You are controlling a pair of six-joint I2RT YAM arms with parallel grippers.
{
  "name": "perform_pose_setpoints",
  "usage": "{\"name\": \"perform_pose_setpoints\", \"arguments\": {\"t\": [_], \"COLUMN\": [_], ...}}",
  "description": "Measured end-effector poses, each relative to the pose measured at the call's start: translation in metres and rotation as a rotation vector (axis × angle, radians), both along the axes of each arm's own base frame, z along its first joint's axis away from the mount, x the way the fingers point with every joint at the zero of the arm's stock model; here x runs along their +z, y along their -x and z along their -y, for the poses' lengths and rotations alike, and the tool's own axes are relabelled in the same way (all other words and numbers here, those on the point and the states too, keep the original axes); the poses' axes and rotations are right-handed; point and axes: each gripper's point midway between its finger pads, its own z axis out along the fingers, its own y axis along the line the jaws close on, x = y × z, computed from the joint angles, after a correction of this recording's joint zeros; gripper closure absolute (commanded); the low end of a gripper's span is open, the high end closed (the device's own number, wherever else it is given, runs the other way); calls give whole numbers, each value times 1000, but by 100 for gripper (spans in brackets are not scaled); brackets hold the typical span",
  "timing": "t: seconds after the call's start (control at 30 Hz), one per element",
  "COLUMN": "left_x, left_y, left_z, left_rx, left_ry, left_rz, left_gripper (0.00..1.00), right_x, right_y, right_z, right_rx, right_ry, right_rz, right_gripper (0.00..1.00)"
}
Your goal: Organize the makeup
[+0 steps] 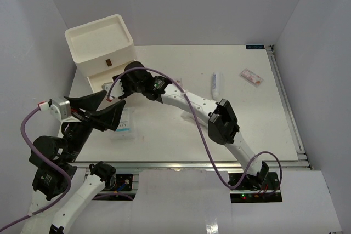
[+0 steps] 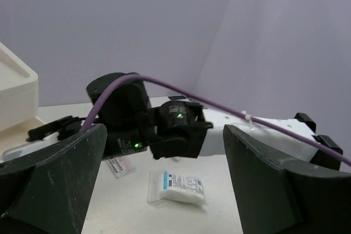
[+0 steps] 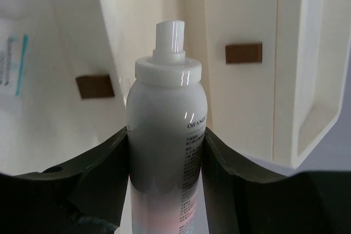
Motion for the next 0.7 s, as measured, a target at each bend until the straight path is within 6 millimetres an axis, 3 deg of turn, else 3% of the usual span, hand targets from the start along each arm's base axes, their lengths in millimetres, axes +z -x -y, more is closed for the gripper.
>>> {"name": "perform_pose_setpoints", "arguments": {"t": [0.13,0.2,0.33,0.6,0.7], "left_x": [-6,-10,-15,-25,-27], "left_y": [0,0,0,-3,-4], "left_z": [0,0,1,3,3], "left_rx": [-2,-3,-6,-9,-10], "left_ry": [-6,-10,-11,-18,-21], "left_rz": [-25,-38,-54,-82,-89], "left_gripper": [2,2,2,2,2], "right_x": [-9,-14,-12,26,25], "right_y": [-9,-15,-28,-41,-41], "right_z": [-32,-40,-49,-52,-52], "right_rx": [27,30,11,-44,-51], "right_ry": [-22,-29,-73,-220,-231], "right_rz": [149,204,292,401,386], "right_gripper": [81,68,6,9,9]}}
